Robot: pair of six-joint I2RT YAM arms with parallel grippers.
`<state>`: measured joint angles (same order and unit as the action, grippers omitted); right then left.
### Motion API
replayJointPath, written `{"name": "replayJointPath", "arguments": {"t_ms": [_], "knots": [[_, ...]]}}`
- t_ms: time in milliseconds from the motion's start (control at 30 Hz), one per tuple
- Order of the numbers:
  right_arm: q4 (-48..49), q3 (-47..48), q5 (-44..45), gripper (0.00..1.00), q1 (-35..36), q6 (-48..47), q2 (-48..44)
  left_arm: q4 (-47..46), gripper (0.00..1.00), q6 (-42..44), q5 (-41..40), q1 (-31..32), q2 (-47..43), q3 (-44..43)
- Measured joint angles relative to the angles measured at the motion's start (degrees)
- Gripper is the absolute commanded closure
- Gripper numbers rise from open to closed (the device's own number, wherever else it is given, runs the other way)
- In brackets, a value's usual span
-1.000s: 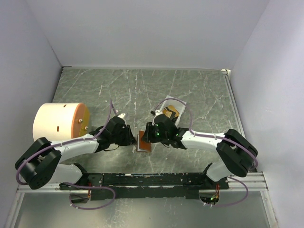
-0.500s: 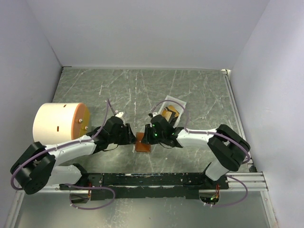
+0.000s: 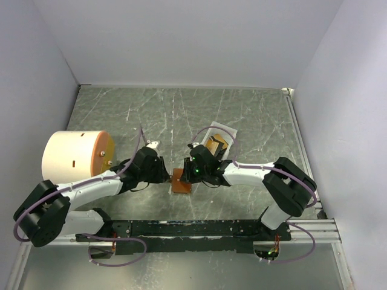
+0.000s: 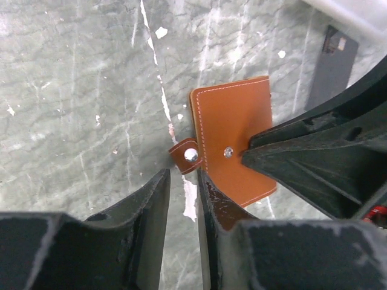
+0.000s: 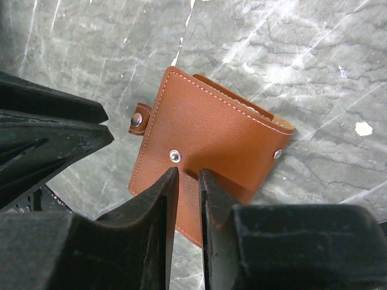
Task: Put the credit cards into the card holder
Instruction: Close the card holder at the center of the board.
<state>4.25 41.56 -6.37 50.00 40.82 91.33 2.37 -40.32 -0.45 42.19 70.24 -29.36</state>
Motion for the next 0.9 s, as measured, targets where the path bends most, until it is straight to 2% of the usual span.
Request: {"name": "replayJointPath", "arguments": {"t_ms": [233,600,900], "knots": [[0.0,0.0,-0.02,0.79,0.0,0.04,0.0,0.48,0.59,4.7,0.28,0.0,2.05,-0.7],[0.02,0.0,0.09,0.8,0.0,0.09,0.0,-3.65,0.59,5.46,3.8,0.0,6.71,0.13],[0.0,0.0,0.24,0.8,0.04,0.09,0.0,-1.49,0.62,4.66,-1.09,0.0,6.19,0.13]]}}
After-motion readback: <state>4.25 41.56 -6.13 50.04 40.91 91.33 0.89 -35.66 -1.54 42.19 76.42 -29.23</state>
